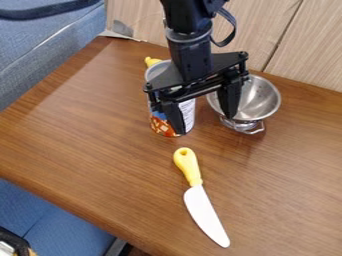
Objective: Move the blue can on left side of the table
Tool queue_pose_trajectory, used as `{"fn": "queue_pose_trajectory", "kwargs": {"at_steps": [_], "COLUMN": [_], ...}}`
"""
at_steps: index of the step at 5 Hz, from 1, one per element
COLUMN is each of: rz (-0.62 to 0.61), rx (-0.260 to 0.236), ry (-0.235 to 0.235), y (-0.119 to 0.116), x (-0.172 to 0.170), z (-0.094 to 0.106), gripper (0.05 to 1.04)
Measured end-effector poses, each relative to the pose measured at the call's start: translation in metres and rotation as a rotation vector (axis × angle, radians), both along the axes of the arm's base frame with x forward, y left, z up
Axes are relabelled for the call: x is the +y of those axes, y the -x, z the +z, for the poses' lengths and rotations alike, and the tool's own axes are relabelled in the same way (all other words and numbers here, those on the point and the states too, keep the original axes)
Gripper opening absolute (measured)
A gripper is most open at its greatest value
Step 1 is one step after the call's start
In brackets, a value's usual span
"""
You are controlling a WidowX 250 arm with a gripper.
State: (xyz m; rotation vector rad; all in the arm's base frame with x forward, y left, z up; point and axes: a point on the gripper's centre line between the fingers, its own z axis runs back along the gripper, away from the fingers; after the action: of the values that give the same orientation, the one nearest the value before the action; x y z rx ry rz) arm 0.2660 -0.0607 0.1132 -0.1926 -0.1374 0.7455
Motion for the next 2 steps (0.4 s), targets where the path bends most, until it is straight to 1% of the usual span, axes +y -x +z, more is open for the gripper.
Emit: {"fn": "queue_pose_trajectory", "kwargs": {"at_steps": [1, 2], "rz": [0.005, 0.055], "rx": [0.023, 0.024], "ry": [-0.004, -0.02], "y": [0.001, -0.011], "x": [0.0, 0.006], "z": [-0.006, -0.011], "gripper": [1.001, 1.001]}}
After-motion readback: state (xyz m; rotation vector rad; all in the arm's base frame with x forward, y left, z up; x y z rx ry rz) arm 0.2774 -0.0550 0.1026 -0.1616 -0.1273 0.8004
